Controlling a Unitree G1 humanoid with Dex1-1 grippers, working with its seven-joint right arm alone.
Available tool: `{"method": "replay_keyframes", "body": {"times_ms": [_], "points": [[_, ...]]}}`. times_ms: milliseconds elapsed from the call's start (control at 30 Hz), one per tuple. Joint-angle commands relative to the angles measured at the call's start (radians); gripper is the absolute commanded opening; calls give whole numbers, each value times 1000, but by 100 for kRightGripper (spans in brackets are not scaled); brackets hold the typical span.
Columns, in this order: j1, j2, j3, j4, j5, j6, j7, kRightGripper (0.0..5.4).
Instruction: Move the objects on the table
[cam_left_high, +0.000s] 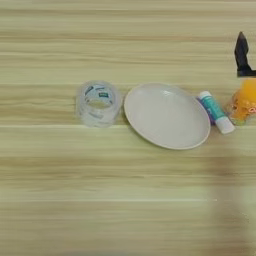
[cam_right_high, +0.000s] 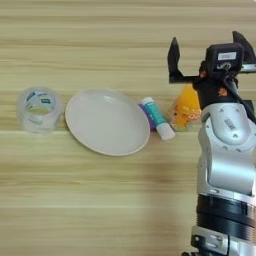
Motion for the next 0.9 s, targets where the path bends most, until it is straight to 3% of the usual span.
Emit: {"method": "replay_keyframes", "body": {"times_ms": [33, 167, 433, 733, 900], "points": [[-43, -36, -16, -43, -1, -15, 0, 536], [-45, -28, 2, -42, -4, -22, 11, 536], [-51, 19, 142, -105, 0, -13, 112, 536], [-45, 58, 404, -140, -47, -1, 306, 536], [-56, 53, 514, -149, -67, 60, 420, 536]]}}
